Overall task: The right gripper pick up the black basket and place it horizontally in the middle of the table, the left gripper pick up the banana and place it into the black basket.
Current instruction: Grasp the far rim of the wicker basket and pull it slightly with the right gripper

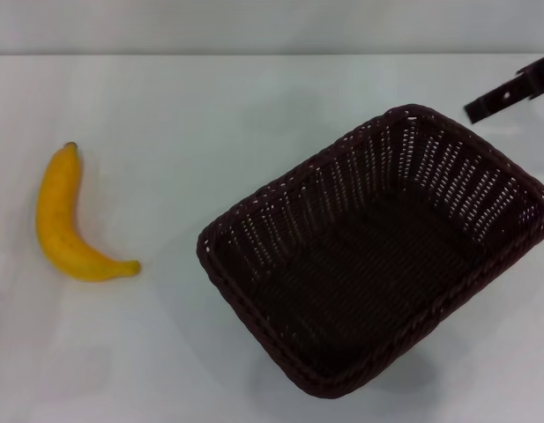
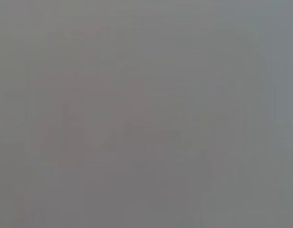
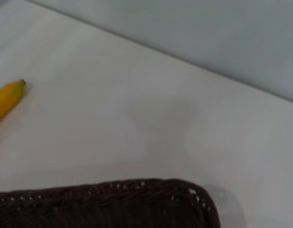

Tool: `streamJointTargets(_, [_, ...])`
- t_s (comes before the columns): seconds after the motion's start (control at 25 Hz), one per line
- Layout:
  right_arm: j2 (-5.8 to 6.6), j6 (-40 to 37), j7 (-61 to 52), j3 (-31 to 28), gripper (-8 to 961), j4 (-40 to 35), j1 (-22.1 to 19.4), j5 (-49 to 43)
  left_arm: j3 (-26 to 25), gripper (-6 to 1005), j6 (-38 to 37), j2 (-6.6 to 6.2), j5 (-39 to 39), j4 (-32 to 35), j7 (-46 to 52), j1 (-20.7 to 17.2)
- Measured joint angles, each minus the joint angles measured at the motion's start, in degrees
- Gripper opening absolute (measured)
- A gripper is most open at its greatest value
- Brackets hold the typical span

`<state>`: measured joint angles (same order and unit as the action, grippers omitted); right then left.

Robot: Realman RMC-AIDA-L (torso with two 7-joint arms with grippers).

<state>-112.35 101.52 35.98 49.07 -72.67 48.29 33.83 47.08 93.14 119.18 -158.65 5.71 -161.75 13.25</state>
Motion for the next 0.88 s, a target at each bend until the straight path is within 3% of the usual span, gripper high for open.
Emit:
streamJointTargets(0.28, [-2.19, -3.6, -0.2, 3.6, 773, 7.7, 3.1, -9.4, 0.1, 878, 0.0, 0.0, 0.1, 0.0, 0.0, 0.1])
streamJointTargets(0.88, [-2.39, -6.7, -0.5, 12.6, 741, 16.1, 6.1, -11.4, 0.1, 878, 0.0, 0.09, 0.1, -0.4, -0.1, 0.2])
